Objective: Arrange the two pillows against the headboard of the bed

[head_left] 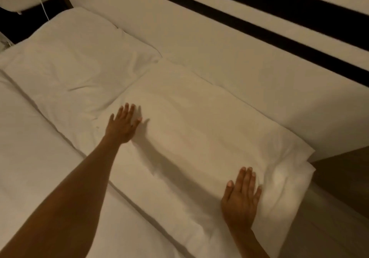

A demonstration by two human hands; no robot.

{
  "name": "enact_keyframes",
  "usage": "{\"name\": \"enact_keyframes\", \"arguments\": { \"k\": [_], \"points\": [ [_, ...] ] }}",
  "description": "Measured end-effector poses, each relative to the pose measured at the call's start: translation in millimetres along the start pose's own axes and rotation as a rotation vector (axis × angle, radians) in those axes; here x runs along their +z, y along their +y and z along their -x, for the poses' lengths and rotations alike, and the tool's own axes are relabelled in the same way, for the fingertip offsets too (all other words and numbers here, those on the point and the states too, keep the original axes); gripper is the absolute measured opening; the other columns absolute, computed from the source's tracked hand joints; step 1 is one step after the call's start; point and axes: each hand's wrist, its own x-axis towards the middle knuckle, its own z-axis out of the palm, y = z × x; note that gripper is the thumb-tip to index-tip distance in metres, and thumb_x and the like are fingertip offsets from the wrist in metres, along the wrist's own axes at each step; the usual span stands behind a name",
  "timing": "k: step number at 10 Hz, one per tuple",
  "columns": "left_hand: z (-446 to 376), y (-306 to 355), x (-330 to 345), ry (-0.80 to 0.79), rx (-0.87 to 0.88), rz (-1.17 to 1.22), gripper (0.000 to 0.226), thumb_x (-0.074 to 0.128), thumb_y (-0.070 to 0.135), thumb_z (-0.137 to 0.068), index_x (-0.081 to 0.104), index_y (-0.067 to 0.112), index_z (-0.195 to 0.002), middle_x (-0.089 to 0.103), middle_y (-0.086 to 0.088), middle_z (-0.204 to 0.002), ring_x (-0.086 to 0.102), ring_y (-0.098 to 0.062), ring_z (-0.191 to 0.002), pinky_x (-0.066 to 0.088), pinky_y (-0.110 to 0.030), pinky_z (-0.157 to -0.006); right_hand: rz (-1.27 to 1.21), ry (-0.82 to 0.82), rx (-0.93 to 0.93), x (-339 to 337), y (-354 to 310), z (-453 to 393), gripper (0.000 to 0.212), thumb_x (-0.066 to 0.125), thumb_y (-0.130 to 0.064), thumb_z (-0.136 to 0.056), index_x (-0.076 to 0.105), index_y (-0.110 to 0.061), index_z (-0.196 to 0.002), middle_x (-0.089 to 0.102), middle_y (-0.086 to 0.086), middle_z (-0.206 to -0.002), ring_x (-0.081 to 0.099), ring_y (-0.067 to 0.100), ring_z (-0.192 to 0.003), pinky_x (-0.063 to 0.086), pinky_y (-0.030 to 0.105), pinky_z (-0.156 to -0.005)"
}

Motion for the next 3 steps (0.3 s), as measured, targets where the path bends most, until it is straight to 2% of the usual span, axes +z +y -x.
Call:
{"name": "enact_keyframes", "arguments": {
  "k": [1,2,3],
  "points": [
    [32,39,-17,-0.046,0.044,0.036,0.067,0.023,0.05,-0.101,0.004,0.018,-0.157,-0.002,-0.004,-0.165,0.003,-0.02,-0.152,0.008,-0.044,-0.121,-0.039,-0.13,-0.086,-27,-18,-5,0.067,0.018,-0.04,-0.095,0.031,-0.004,-0.15,0.028,0.014,-0.158,0.024,0.028,-0.147,0.014,0.044,-0.119],
    [75,70,-43,-0.104,0.057,0.064,0.069,0.02,0.052,-0.101,0.006,0.014,-0.156,-0.001,-0.007,-0.165,0.002,-0.022,-0.152,0.008,-0.044,-0.122,-0.039,-0.352,-0.174,-80,-35,-18,0.065,0.025,-0.043,-0.098,0.011,-0.015,-0.156,0.009,0.011,-0.163,0.007,0.025,-0.151,0.01,0.041,-0.122],
    [111,94,-76,-0.097,0.069,0.073,0.07,0.018,0.053,-0.101,0.01,0.011,-0.156,-0.001,-0.008,-0.165,0.002,-0.023,-0.152,0.007,-0.046,-0.121,-0.024,-0.48,-0.229,-150,-58,-41,0.066,0.036,-0.039,-0.1,0.007,-0.017,-0.156,0.009,0.013,-0.163,0.006,0.027,-0.151,0.011,0.043,-0.122]
  ]
}}
